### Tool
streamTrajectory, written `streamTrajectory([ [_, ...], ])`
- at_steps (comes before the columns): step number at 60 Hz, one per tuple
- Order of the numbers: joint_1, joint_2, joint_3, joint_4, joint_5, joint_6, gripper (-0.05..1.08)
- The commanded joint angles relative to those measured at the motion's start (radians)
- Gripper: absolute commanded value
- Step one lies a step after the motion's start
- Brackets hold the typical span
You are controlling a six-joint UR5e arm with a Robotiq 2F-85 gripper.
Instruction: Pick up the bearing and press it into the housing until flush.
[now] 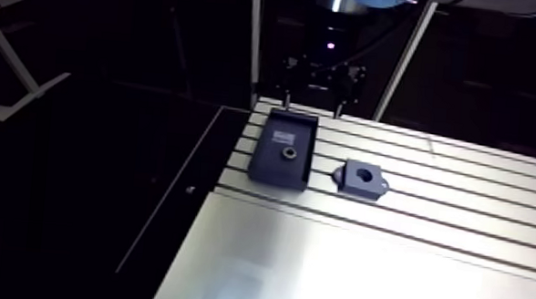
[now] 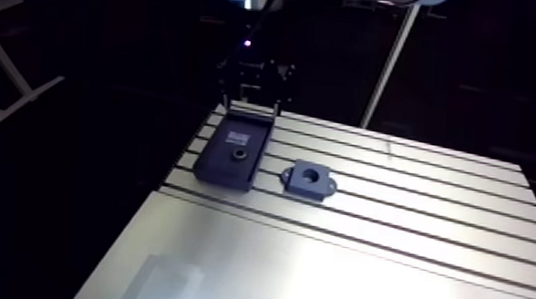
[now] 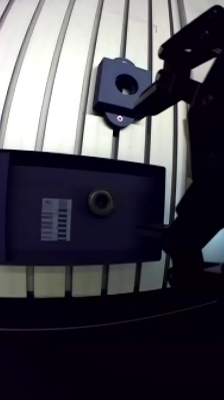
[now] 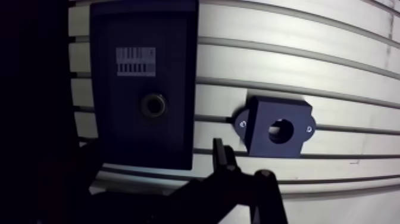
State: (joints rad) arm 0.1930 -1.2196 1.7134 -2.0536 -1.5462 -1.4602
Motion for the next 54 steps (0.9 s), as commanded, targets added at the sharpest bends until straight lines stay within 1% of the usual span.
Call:
streamTrajectory([
  [1, 0.015, 0.032, 0.001, -0.02, 0.0, 0.019, 0.02],
  [10, 0.019, 0.041, 0.004, -0.021, 0.001, 0.027, 0.02],
  [16, 0.019, 0.05, 0.008, -0.048, -0.001, 0.031, 0.03],
  [27, 0.019, 0.058, 0.011, -0.056, -0.001, 0.032, 0.05],
  [33, 0.019, 0.065, 0.012, -0.061, -0.002, 0.033, 0.09],
  [48, 0.026, 0.087, 0.007, -0.067, -0.002, 0.073, 0.16],
  [52, 0.029, 0.091, 0.007, -0.067, -0.009, 0.077, 0.17],
  [53, 0.031, 0.095, 0.006, -0.067, -0.014, 0.077, 0.17],
  [54, 0.031, 0.095, 0.006, -0.067, -0.014, 0.077, 0.17],
])
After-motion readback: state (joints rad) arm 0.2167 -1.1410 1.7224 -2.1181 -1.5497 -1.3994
